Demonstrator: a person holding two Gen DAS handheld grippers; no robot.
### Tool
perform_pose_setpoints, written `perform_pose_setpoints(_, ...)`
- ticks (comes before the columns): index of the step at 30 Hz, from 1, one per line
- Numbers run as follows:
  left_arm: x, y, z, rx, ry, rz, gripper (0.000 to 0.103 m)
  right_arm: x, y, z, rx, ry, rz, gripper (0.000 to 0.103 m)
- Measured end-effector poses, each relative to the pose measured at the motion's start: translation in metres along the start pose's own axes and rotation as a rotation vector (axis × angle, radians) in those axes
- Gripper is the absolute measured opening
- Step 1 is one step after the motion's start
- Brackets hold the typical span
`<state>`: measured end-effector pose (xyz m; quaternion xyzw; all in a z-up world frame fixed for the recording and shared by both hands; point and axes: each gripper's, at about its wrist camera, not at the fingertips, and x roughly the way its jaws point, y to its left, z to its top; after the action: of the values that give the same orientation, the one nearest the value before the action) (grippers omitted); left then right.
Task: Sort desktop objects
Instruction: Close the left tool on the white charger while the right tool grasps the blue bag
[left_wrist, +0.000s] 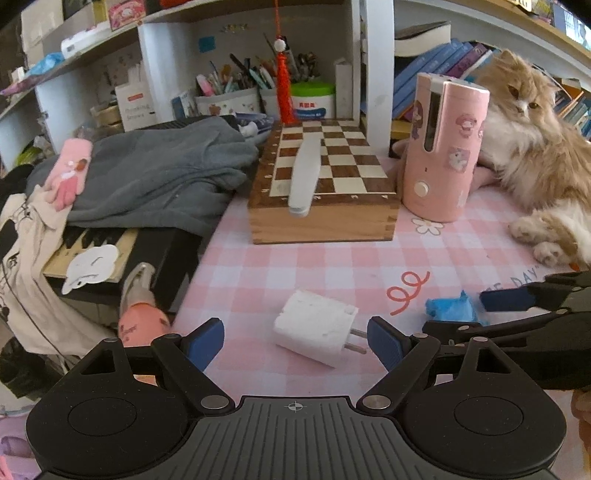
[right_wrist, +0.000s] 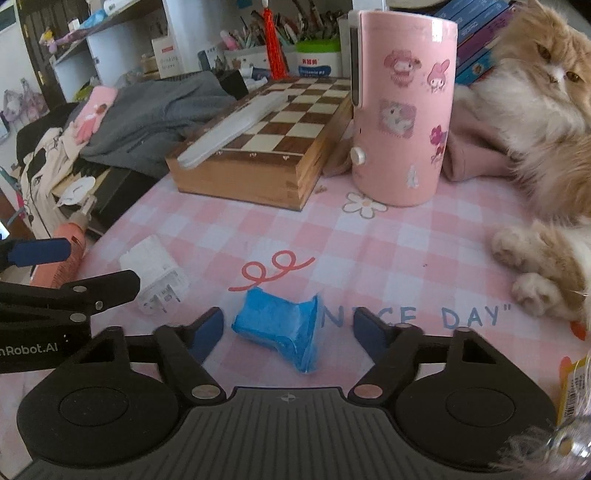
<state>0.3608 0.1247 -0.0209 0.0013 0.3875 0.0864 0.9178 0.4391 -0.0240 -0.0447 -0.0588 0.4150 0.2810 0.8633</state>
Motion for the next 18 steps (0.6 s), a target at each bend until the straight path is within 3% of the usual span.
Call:
perform_pose_setpoints(3,0.006,-0.004,0.002,0.004,0.007,-0.013,0.087,0.0,-0.002,-0.002,-0.012,-0.005,-0.016,0.045)
perform_pose_setpoints(10,0.026,-0.013,0.007,0.032,0.042,-0.019,0.087,-0.017,-0.024,-0.004,0.081,-0.043,-0.066,0.044)
perform_pose_setpoints(18,0.043,-0.013,0.005,0.045,0.081,-0.007,0.086,-0.033,-0.03,-0.009,0.138,-0.051,-0.057,0.044)
